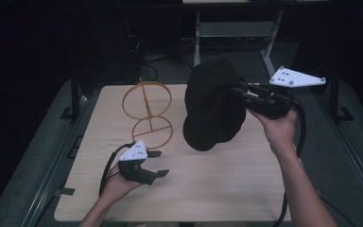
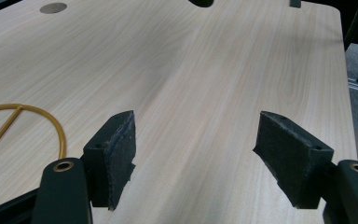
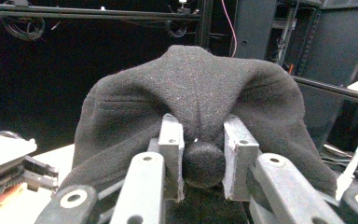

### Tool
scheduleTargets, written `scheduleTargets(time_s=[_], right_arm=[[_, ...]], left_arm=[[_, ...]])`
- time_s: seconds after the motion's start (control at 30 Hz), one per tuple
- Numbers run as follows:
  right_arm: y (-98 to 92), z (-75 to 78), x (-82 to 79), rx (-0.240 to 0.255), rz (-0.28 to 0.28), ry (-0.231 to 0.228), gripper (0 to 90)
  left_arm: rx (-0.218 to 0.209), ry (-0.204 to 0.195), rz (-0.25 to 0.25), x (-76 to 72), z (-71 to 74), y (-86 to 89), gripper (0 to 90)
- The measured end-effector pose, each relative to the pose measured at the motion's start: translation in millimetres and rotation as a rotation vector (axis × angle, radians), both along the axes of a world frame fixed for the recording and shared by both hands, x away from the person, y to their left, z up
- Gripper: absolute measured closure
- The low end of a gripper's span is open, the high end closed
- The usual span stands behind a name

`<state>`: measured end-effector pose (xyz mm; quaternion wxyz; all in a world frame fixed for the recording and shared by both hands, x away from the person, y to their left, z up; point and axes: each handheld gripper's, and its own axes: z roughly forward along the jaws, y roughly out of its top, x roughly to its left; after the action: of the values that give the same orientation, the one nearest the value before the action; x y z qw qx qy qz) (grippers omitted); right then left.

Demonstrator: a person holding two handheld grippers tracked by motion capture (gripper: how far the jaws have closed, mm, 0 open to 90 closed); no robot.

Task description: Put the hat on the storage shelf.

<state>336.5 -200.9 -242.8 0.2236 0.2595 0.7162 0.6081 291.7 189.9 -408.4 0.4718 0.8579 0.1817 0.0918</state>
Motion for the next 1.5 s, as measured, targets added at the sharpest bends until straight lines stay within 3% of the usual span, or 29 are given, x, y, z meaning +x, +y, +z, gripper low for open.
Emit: scheduleTargets(time_s=[0.27, 0.6, 0.83, 1.1, 1.3, 1.5], right_arm=[[11.9, 6.7, 9.2, 0.002, 0.021, -0.001, 72.4], [40.3, 19.9, 27.5, -0.009, 0.073, 0.008, 72.4], [67.9, 31.6, 43.3, -0.027, 0.113, 0.016, 72.4], [102.1, 48.6, 62.7, -0.05, 0.157, 0.029, 72.4], [123.0, 59.9, 73.1, -0.069, 0.187, 0.046, 72.4], [151.5, 68.8, 90.0, -0.12, 0.213, 0.079, 72.3]], left_arm=[[0.008, -0.011, -0.001, -2.1, -1.8, 0.8, 28.0], [0.005, -0.016, 0.011, -1.9, -2.6, 5.6, 27.7], [0.009, -0.02, 0.011, -2.1, -5.6, 6.6, 27.5], [0.052, -0.026, -0.011, -4.1, -7.3, 5.1, 27.5], [0.035, -0.024, -0.001, -3.7, -6.7, 8.1, 27.5], [0.034, -0.03, -0.009, -3.6, -7.7, 6.8, 27.4]])
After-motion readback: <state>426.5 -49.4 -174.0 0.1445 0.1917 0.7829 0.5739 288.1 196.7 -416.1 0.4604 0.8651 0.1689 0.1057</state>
